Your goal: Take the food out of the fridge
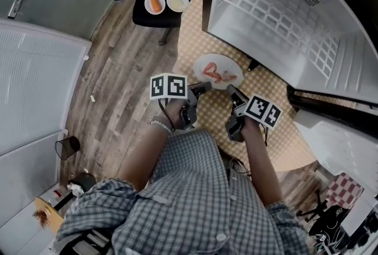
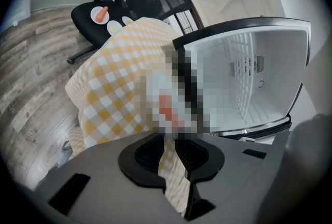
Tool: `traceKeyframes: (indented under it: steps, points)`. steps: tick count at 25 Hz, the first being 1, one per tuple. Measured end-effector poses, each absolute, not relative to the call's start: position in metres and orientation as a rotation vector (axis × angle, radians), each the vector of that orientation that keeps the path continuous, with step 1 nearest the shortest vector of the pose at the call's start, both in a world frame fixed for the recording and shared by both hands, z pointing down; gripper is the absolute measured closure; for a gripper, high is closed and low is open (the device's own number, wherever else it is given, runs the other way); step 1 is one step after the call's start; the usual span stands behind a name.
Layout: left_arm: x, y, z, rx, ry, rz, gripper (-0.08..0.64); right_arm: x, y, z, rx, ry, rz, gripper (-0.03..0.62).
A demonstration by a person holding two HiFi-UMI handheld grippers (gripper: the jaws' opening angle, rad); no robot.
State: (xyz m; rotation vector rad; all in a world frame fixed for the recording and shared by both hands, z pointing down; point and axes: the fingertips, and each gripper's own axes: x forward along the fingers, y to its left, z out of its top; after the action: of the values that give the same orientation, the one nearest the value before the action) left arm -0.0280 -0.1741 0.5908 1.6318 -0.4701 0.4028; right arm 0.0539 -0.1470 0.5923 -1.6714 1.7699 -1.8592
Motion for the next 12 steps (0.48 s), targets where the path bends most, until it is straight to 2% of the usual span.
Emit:
traceKeyframes:
  steps: [8,12]
  points:
    - [-0.028,-0.166,0.604,1.684,-0.471,0.605,0.466,0.052,-0.145,0.601,-1.749,1.852,-1.881,0.52]
    - [-0.028,-0.161,0.604,1.767,-0.444,0.713,0.428,0.053,-0.143,0.602,-1.771,1.915,-1.865,0.515]
